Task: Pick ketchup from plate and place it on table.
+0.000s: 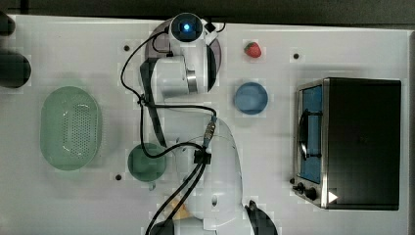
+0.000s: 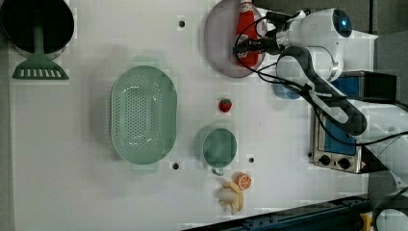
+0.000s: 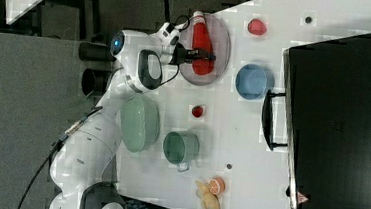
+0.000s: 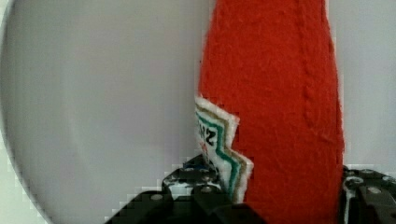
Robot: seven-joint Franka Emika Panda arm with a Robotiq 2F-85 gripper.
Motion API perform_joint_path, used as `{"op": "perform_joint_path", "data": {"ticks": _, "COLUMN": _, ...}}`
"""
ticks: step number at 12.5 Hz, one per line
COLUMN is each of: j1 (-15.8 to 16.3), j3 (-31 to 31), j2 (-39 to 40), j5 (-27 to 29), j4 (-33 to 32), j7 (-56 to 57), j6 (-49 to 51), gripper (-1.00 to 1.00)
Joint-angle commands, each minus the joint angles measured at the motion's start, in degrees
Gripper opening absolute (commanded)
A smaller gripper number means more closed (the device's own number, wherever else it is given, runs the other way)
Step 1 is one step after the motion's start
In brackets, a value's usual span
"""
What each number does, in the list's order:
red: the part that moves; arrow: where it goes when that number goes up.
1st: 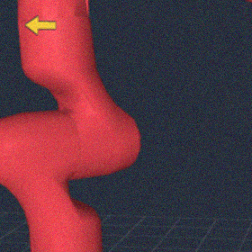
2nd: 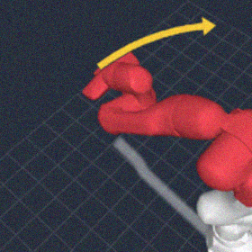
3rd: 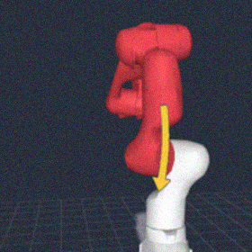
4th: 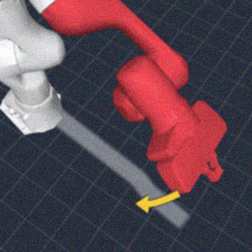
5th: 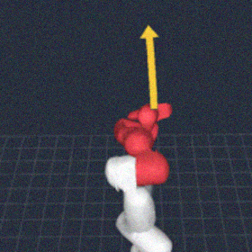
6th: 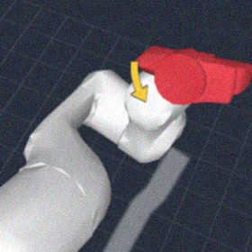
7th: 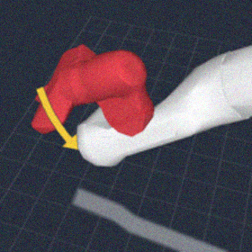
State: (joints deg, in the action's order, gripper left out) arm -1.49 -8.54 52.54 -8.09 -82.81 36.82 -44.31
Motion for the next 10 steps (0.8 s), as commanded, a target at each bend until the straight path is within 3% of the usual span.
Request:
{"op": "perform_joint_path", "data": {"ticks": 1, "j1": -0.71, "j3": 0.02, "j2": -2.60, "j5": 0.20, "j4": 1.83, "j7": 1.84, "j6": 0.43, "gripper": 0.15}}
{"op": "perform_joint_path", "data": {"ticks": 6, "j1": -1.82, "j3": 0.04, "j2": -13.34, "j5": 3.92, "j4": 1.75, "j7": 0.69, "j6": 14.34, "gripper": 0.15}}
{"op": "perform_joint_path", "data": {"ticks": 10, "j1": -4.37, "j3": 0.58, "j2": -22.57, "j5": 4.33, "j4": -1.38, "j7": 0.04, "j6": 18.93, "gripper": 0.15}}
